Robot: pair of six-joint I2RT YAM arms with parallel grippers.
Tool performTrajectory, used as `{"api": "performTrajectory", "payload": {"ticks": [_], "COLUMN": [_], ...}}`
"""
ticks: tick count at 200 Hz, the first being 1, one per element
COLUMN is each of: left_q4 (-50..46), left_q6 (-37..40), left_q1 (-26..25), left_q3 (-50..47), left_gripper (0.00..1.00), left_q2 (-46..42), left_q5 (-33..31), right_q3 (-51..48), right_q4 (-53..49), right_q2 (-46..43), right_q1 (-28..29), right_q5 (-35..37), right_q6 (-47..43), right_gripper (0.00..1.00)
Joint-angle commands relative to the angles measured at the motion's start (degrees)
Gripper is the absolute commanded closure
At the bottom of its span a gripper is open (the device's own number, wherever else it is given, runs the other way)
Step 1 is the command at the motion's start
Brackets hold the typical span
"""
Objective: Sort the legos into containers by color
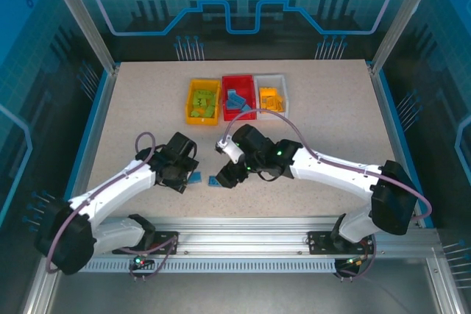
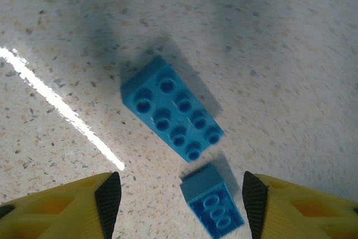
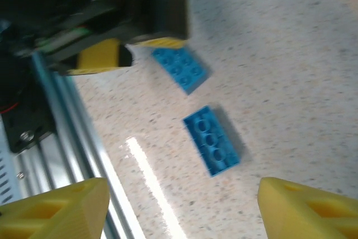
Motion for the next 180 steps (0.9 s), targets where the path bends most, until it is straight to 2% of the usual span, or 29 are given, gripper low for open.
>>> {"api": "performTrajectory", "payload": {"ticks": [1,21,58,90,105,130,155,171,180], "left_q4": [0.4,3.9,6.9,8.9,10.8,11.8,11.9,12.0,11.8], "left_q6": [-12.3,-17.9,-19.8,-22.1,-22.4,-22.1,-19.9,-14.7,-8.6], "left_q1": [0.2,0.8,3.2,3.4,3.4,3.6,3.6,3.7,3.7], "left_q3": [1.1,0.6,2.1,0.3,-0.6,-1.0,-0.2,3.0,5.6], "left_gripper": [0.35,0.35,0.34,0.38,0.44,0.60,0.68,0.70,0.70], "left_q2": [3.3,6.2,11.9,14.5,15.0,15.0,13.7,13.2,13.5], "left_q5": [-1.2,-0.9,0.0,1.2,0.7,-0.7,-2.4,-4.2,-4.9], "right_q3": [-0.7,-1.3,-1.6,-2.4,-2.8,-3.2,-3.9,-4.9,-5.6], "right_q4": [2.1,1.9,1.8,2.3,2.9,3.3,3.5,4.1,4.4], "right_q2": [-3.4,-4.1,-3.5,-3.3,-3.8,-5.1,-8.9,-12.9,-15.5], "right_q1": [1.2,1.8,3.2,4.2,4.3,4.3,3.4,1.1,-0.9], "right_q5": [-1.6,-0.8,-0.2,0.4,0.9,2.4,6.5,9.8,12.4], "right_q6": [0.2,1.0,2.2,3.4,4.0,4.5,5.8,8.1,10.0], "right_gripper": [0.28,0.27,0.28,0.29,0.30,0.32,0.33,0.34,0.34]}}
